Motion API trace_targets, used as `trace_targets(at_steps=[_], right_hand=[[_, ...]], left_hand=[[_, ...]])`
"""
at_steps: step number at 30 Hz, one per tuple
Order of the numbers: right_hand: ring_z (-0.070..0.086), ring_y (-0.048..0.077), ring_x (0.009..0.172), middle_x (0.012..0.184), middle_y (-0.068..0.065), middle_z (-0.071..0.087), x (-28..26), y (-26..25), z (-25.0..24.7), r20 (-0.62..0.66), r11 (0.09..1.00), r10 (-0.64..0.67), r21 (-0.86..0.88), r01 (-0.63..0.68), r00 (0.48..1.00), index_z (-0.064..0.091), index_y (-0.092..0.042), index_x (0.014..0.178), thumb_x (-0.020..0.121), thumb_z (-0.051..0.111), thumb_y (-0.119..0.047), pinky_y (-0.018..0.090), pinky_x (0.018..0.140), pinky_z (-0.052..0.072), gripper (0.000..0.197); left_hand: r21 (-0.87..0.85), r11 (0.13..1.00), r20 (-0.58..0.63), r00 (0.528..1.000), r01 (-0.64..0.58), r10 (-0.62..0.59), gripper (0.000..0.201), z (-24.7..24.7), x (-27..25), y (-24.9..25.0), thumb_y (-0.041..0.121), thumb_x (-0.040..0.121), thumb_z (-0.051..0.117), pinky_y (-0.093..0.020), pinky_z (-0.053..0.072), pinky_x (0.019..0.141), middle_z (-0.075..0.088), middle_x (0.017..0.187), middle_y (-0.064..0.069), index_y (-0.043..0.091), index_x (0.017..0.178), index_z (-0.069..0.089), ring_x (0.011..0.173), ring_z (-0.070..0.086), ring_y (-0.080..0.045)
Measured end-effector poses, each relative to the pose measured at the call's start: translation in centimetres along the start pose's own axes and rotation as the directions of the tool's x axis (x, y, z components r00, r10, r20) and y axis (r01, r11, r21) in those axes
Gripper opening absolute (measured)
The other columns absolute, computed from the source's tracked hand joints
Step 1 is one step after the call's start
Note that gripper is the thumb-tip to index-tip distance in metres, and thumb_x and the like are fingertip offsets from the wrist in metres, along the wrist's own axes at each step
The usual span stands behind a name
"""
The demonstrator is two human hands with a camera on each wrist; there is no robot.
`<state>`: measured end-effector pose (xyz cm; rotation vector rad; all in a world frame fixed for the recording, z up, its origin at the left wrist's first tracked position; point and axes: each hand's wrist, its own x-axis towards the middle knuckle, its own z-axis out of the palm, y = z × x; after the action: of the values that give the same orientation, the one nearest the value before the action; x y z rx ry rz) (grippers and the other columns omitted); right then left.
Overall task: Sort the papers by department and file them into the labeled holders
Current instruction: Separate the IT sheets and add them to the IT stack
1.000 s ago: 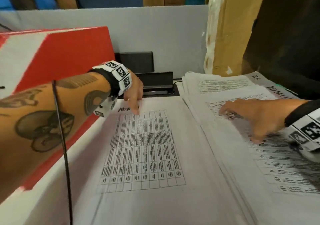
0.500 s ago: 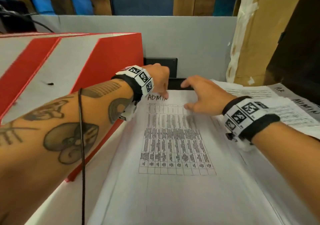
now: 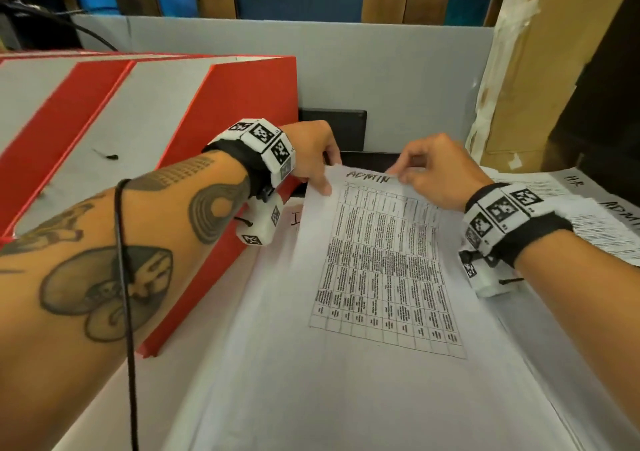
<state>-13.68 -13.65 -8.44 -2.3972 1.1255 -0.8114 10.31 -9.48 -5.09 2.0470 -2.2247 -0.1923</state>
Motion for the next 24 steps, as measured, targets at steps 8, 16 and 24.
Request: trace_targets(at_steps=[8, 16, 24], right_hand=[[0.073, 0.007, 0.078, 0.077, -0.004, 0.075, -0.1, 2.6, -3.9, -0.113, 1.0, -0.02, -0.005, 0.02, 0.993, 0.067, -0.019, 0.065, 0.079, 0.071, 0.014, 0.044, 0.088, 0.062, 0.036], [0.069, 0.015, 0.082, 0.085, -0.012, 0.071, -0.4, -0.9, -1.0, 0.036, 0.994, -0.095, -0.056, 0.097, 0.995, 0.066, -0.03, 0.069, 0.083, 0.083, -0.022, 0.037, 0.075, 0.058, 0.024], [0.065, 0.008, 0.074, 0.077, -0.011, 0.07, -0.4, -1.3, 0.7, -0.118, 0.991, -0.091, -0.108, 0.078, 0.989, 0.062, -0.027, 0.069, 0.075, 0.086, -0.006, 0.02, 0.063, 0.047, 0.033]], left_hand=[[0.095, 0.993, -0.112, 0.992, 0.065, -0.054, 0.043, -0.9, -0.2, 0.4, 0.044, 0.08, 0.085, -0.03, 0.055, 0.071, 0.075, 0.093, 0.003, 0.015, 0.112, 0.078, 0.083, 0.069, -0.019], [0.191, 0.982, -0.143, 0.989, -0.004, 0.032, 0.039, -3.1, -1.1, 1.8, 0.045, 0.081, 0.082, -0.033, 0.051, 0.069, 0.074, 0.089, -0.004, 0.012, 0.102, 0.078, 0.079, 0.067, -0.026], [-0.02, 0.998, -0.08, 0.995, -0.067, 0.066, 0.021, -4.4, -2.8, 1.2, 0.035, 0.078, 0.087, -0.034, 0.061, 0.085, 0.076, 0.091, 0.011, 0.029, 0.095, 0.076, 0.085, 0.073, -0.012]])
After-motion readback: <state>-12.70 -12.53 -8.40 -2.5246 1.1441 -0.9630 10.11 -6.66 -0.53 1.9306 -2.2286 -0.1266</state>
